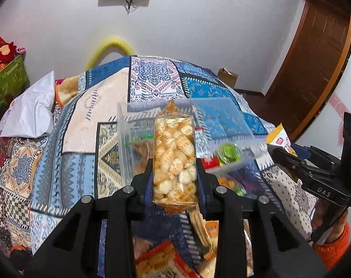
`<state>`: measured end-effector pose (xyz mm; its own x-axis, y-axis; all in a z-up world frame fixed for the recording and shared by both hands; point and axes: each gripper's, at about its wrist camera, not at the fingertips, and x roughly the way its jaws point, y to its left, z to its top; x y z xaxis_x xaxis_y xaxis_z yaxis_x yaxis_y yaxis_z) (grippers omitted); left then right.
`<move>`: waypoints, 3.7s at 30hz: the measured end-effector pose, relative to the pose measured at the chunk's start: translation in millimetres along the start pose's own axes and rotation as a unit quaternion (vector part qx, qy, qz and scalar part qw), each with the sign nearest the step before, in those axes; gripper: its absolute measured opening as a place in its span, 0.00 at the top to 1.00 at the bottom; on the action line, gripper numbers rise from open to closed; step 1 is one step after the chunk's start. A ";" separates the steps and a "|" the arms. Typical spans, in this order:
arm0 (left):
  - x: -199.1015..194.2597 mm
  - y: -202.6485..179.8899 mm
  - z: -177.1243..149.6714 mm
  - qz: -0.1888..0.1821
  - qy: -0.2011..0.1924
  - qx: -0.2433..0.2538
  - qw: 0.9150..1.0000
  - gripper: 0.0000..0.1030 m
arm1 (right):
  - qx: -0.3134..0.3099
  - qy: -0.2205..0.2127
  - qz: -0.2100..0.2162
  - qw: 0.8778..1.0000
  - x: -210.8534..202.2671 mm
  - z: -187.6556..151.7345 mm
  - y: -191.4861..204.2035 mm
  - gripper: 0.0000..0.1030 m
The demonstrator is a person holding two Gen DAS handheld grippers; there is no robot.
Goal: Organize snacks
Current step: 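Carry cracker bag and KAKA bag into the clear box and release both, then withdraw both tools from the box back toward the snack pile, then grasp red snack bag with left tool while right tool grasps gold-wrapped biscuit roll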
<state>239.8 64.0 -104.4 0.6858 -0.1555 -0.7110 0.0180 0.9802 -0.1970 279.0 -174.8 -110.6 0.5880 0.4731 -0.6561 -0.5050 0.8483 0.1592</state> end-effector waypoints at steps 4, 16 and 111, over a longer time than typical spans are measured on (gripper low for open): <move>16.7 4.5 12.0 0.008 0.004 -0.002 1.000 0.70 | 0.001 -0.005 0.008 1.000 15.3 16.9 4.6 0.57; 76.8 24.9 40.9 0.015 0.020 -0.029 0.999 0.70 | 0.001 0.023 0.006 1.000 80.7 44.0 10.7 0.57; -4.9 2.0 -157.7 0.015 0.159 -0.003 0.987 0.49 | -0.006 0.139 0.022 0.990 -1.1 -137.5 37.2 0.66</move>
<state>121.7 47.4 -207.8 0.4229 -0.1572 -0.8925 -0.0039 0.9845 -0.1752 172.7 -176.5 -205.4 0.3703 0.4244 -0.8263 -0.5348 0.8247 0.1839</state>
